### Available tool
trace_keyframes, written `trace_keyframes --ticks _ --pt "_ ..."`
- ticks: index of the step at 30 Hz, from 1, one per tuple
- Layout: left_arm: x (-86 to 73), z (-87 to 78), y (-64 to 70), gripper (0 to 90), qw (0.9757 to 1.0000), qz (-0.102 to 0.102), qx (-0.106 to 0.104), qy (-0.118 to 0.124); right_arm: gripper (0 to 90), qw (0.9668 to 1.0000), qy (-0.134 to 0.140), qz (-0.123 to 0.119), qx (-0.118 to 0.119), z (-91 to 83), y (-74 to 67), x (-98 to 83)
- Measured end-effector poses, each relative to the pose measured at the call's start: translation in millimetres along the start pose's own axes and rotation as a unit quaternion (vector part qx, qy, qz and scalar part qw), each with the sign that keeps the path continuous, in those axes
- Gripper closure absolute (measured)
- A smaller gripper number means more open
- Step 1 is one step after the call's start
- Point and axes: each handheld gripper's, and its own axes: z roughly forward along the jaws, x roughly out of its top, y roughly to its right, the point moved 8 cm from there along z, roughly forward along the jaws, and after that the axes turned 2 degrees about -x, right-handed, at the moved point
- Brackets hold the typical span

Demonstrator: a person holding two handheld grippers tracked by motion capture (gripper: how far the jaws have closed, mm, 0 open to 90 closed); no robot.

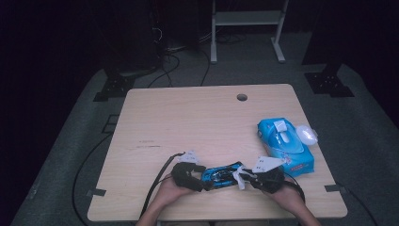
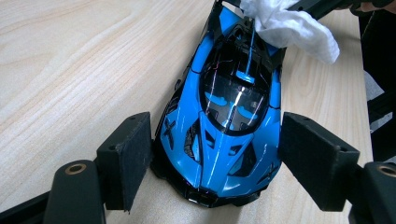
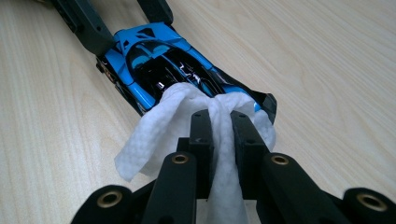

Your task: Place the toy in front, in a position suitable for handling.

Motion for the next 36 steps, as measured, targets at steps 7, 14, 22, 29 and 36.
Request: trace_keyframes --ticks 7,14,22,29,36 --pt "0.6 -0.2 -1.3 26.2 0.9999 -0.010 -0.005 0.006 80.3 0.9999 0.010 -0.009 0.004 -1.6 -2.9 -1.9" --pt "1.1 1.0 -0.1 26.3 0.9999 -0.012 0.003 0.011 80.4 0.9997 0.022 -0.011 0.010 -4.2 -5.8 -4.9" --pt "1.8 0.4 -0.2 25.9 0.9998 0.001 0.020 0.010 80.9 0.9996 0.007 -0.013 0.024 10.2 -12.4 6.8" --pt "4.7 6.2 1.9 26.2 0.9997 0.000 0.020 0.016 80.8 0.9999 -0.003 0.004 0.011 3.2 -0.3 2.9" --pt "5.0 7.0 1.2 27.8 0.9995 -0.002 0.026 0.016 80.9 1.0000 0.006 0.002 -0.002 8.4 -1.2 20.3"
